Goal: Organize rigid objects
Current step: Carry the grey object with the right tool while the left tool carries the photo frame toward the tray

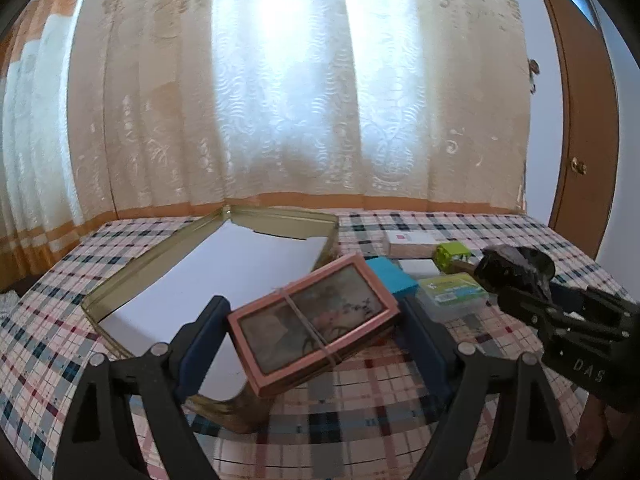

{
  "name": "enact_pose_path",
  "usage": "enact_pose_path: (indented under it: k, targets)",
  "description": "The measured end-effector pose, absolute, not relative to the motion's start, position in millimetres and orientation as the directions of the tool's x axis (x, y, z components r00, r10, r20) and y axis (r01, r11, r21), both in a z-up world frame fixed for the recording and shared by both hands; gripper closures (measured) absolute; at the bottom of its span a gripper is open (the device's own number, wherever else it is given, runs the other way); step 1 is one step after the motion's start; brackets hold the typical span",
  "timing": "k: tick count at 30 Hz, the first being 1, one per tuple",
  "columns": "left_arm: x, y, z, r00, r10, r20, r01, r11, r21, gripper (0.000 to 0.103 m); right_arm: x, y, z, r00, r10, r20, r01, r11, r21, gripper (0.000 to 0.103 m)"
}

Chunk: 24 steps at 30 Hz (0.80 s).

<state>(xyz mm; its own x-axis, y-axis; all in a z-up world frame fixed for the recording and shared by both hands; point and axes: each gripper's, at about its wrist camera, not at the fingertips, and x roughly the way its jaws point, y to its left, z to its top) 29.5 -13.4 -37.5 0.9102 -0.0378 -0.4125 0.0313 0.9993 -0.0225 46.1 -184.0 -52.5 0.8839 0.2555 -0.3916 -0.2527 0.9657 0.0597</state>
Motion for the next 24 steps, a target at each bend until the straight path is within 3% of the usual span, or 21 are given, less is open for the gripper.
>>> enact_pose_path:
  k: [24]
  targets:
    - [27,26,-37,0.920,0.045,-0.389,-0.057,0.998,-0.019,0.017,46,-143,-53,0.883,0.304,-0.357,-0.312,0.949,0.038,0.056]
